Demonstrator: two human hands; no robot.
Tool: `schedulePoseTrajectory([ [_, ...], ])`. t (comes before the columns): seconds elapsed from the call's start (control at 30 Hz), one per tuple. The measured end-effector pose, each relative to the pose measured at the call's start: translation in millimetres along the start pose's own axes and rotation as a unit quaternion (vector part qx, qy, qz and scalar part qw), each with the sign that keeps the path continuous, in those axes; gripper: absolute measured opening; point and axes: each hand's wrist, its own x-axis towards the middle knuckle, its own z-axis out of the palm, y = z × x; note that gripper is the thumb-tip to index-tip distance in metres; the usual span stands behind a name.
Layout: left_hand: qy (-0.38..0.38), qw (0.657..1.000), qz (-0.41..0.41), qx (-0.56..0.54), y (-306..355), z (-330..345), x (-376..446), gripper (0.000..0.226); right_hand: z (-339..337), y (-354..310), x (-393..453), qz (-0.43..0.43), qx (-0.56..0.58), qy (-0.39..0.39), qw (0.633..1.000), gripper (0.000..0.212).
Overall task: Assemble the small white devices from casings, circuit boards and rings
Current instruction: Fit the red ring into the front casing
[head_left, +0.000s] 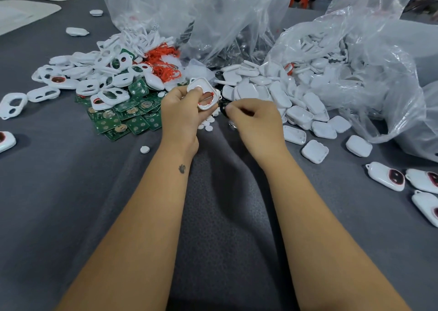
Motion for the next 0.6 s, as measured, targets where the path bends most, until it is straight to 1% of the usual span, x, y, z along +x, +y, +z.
schedulePoseTrajectory([
  [0.03, 0.002, 1.0, -0.001, -0.001, 0.0, -0.1, 0.0, 0.015, -2.0, -2.1, 0.7, 0.035, 0.067, 0.008, 0.997, 0.024],
  [0.1, 0.002, 1.0, 0.0, 0.001, 0.1, -0.2, -0.1, 0.016, -4.8, -5.2, 0.9, 0.089, 0.192, 0.004, 0.977, 0.022],
  [0.17, 0.0, 1.0, 0.001, 0.008, 0.3, 0.0, -0.6, 0.016, -6.5, -7.5, 0.4, 0.113, 0.278, -0.016, 0.954, 0.018],
  [0.3, -0.002, 1.0, -0.002, 0.027, 0.3, -0.1, -1.4, 0.015, -8.8, -8.4, 1.2, 0.126, 0.347, -0.033, 0.929, 0.011],
  [0.4, -0.009, 0.996, 0.023, 0.086, -1.5, -0.5, -2.0, 0.015, -10.6, -8.3, 1.4, 0.132, 0.375, -0.026, 0.917, 0.007],
  [0.47, -0.019, 0.992, 0.041, 0.119, -2.7, -0.3, -2.3, 0.014, -11.3, -8.8, 1.6, 0.129, 0.394, -0.022, 0.91, 0.007],
  [0.6, -0.041, 0.992, 0.036, 0.114, -3.6, -0.1, -1.8, 0.012, -12.6, -9.8, 2.2, 0.145, 0.421, -0.009, 0.895, 0.011],
])
